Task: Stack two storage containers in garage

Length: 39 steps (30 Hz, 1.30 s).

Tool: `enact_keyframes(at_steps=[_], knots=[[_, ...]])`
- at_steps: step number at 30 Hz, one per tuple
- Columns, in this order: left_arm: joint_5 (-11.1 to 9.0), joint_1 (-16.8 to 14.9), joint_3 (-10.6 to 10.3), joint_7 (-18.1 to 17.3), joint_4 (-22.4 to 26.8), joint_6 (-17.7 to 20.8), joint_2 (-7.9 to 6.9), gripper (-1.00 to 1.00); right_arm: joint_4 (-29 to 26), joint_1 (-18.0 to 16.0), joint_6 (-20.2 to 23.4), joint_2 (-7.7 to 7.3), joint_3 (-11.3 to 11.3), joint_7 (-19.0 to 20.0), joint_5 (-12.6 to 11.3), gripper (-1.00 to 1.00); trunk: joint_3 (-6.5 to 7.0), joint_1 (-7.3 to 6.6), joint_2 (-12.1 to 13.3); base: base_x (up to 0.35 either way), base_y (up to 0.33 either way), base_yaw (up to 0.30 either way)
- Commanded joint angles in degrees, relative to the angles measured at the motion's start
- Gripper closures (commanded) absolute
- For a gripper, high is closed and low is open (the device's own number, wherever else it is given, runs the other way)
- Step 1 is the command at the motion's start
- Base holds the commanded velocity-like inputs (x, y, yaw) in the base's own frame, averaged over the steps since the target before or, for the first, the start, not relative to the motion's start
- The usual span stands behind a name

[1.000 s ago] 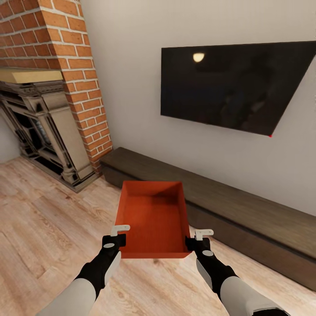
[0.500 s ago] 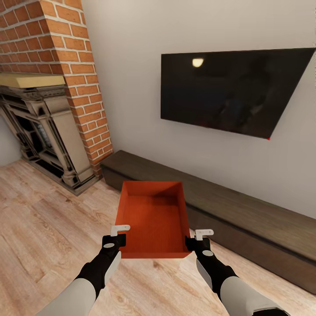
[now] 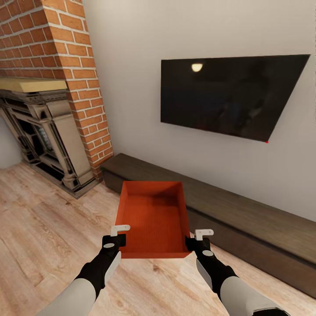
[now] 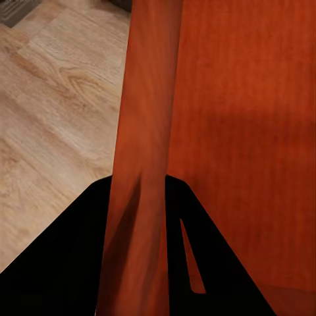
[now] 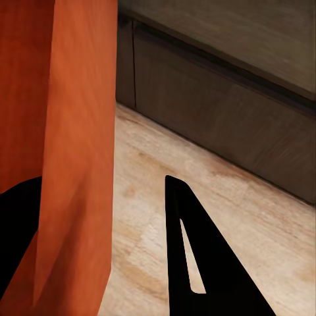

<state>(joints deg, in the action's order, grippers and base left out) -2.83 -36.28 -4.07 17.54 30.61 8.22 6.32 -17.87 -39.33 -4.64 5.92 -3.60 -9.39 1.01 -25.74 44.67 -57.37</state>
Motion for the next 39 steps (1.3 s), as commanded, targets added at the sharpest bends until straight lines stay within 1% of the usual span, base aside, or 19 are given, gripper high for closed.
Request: enact_keyframes(at_steps=[1, 5, 14, 39], knots=[[0.37, -0.05, -0.23, 0.74, 0.16, 0.48, -0.08, 1.0, 0.08, -0.05, -0.11, -0.03, -0.18, -0.54, 0.13, 1.0, 0.04, 0.0, -0.04, 0.0, 0.0, 0.0], [0.37, -0.04, -0.23, 0.74, 0.16, 0.48, -0.08, 1.0, 0.1, -0.05, -0.11, -0.03, -0.18, -0.54, 0.13, 1.0, 0.39, 0.0, -0.04, 0.0, 0.0, 0.0], [0.37, -0.05, -0.23, 0.74, 0.16, 0.48, -0.08, 1.0, 0.12, -0.05, -0.11, -0.03, -0.18, -0.54, 0.13, 1.0, 2.82, -1.97, 3.57, 0.0, 0.0, 0.0], [0.37, -0.02, -0.23, 0.74, 0.17, 0.48, -0.08, 1.0, 0.12, -0.05, -0.14, -0.03, -0.2, -0.63, -0.12, 1.0, 5.06, -1.97, 3.57, 0.0, 0.0, -0.01]])
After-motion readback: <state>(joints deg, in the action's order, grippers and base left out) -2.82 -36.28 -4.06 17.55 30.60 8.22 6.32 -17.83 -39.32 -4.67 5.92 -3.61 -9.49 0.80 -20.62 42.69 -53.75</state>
